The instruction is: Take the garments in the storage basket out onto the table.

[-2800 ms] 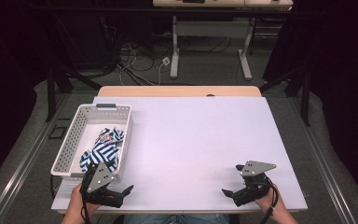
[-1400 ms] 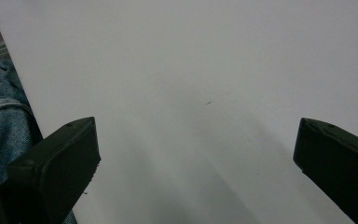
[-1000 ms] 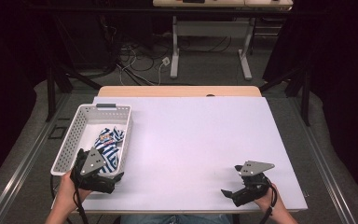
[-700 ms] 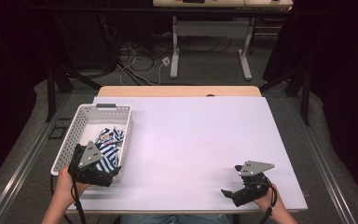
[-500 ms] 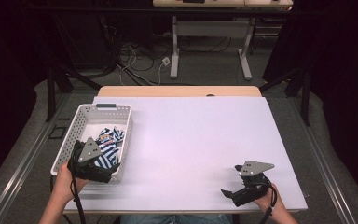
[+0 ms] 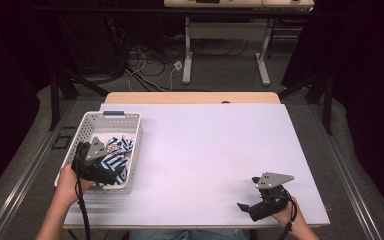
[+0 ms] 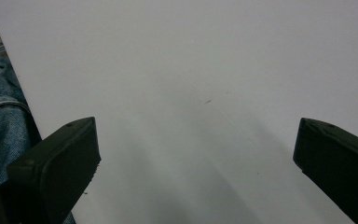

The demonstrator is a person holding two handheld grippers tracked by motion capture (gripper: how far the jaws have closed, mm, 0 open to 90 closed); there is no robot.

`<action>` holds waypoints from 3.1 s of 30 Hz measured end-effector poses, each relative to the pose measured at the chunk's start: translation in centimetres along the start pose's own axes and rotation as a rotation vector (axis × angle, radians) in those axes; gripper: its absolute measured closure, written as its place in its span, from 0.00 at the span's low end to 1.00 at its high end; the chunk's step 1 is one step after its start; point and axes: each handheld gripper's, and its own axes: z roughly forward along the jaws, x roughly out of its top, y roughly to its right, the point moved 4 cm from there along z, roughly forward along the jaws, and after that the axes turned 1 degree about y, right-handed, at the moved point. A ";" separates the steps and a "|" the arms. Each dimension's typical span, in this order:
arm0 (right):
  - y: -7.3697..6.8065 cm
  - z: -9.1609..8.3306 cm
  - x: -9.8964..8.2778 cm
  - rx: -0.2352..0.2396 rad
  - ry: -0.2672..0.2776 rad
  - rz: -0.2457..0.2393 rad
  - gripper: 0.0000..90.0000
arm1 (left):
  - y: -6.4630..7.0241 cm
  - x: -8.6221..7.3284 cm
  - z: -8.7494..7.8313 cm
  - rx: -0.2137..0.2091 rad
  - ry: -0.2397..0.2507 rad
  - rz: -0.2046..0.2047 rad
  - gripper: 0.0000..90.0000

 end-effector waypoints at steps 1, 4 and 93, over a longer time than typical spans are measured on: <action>0.0 0.0 0.0 0.000 0.000 0.000 0.00 | -0.1 0.0 0.1 0.001 -0.010 0.002 0.00; 0.0 0.0 0.0 -0.003 -0.004 0.000 0.00 | -0.5 0.0 0.6 -0.001 -0.035 -0.006 0.00; -0.1 0.1 -0.1 0.001 -0.013 -0.010 0.00 | -3.1 -3.3 8.7 -0.180 -0.513 -0.075 0.34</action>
